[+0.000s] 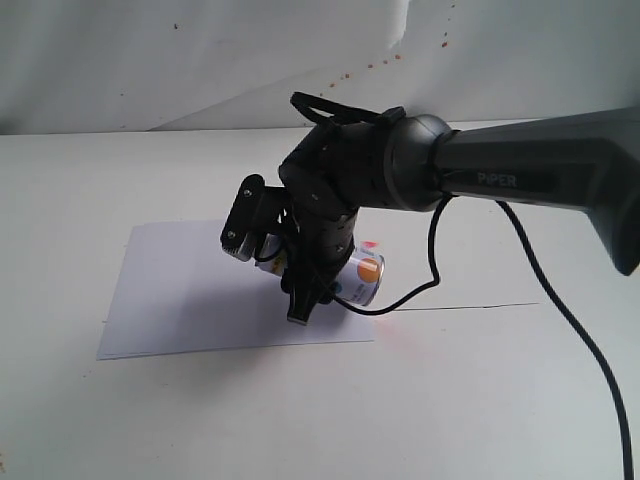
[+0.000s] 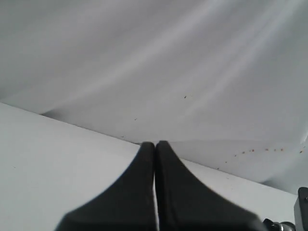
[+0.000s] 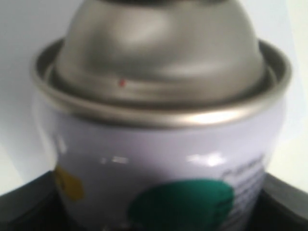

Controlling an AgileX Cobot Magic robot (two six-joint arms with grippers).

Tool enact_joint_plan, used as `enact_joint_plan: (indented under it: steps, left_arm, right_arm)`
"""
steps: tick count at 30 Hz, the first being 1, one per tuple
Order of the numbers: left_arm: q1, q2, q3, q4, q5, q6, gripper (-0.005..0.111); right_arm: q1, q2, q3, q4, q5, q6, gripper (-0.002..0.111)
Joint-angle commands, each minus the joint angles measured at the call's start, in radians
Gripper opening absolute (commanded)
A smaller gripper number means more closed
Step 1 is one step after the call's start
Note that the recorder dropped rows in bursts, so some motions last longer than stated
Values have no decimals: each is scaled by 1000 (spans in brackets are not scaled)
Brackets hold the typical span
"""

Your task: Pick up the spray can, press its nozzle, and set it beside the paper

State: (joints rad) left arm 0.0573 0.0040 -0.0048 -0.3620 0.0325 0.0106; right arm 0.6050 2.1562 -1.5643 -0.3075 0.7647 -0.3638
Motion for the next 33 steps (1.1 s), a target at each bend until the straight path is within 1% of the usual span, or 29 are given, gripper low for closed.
enact_joint_plan:
  steps: [1,3,4,5,6,8,10,11,12,13,14,15,18,23,27,30,33]
  left_arm:
    - [2,-4,5,-11,-64,-3,0]
    - [2,-4,5,-33,-130,-24,0]
    - [2,-4,5,-117,-177,-96,0]
    - [2,-4,5,-149,-169,-110,0]
    - [2,-4,-8,-161,-123,-111,0]
    - [2,51,-82,-149,-76,-109,0]
    - [2,152,-179,-149,-49,-107,0]
    - [2,247,-256,-149,-33,-107,0]
    - [2,301,-295,-149,-15,-95,0]
    - [2,407,-368,-149,17,-78,0]
    - [2,470,-410,-149,37,-78,0]
    - [2,591,-487,-149,84,-78,0]
    - [2,802,-610,-144,182,-76,0]
    - [2,1132,-839,-152,412,-61,0]
    - [2,1314,-971,-152,536,-61,0]
    - [2,1419,-1044,-152,550,-61,0]
    - [2,1481,-1082,-155,564,-61,0]
  right_arm:
    - [1,-11,-9,1,-9,6,0]
    - [1,-11,-9,1,-9,6,0]
    - [1,-11,-9,1,-9,6,0]
    - [1,-11,-9,1,-9,6,0]
    - [1,-11,-9,1,-9,6,0]
    - [1,-11,-9,1,-9,6,0]
    - [1,-11,-9,1,-9,6,0]
    - [1,-11,-9,1,-9,11,0]
    - [1,-11,-9,1,-9,13,0]
    - [1,-11,-9,1,-9,24,0]
    - [1,-11,-9,1,-9,28,0]
    - [1,-11,-9,1,-9,28,0]
    - [1,-11,-9,1,-11,27,0]
    - [1,-11,-9,1,-11,27,0]
    - [1,-11,-9,1,-8,27,0]
    - [1,-11,-9,1,-8,27,0]
    - [1,-11,-9,4,-7,27,0]
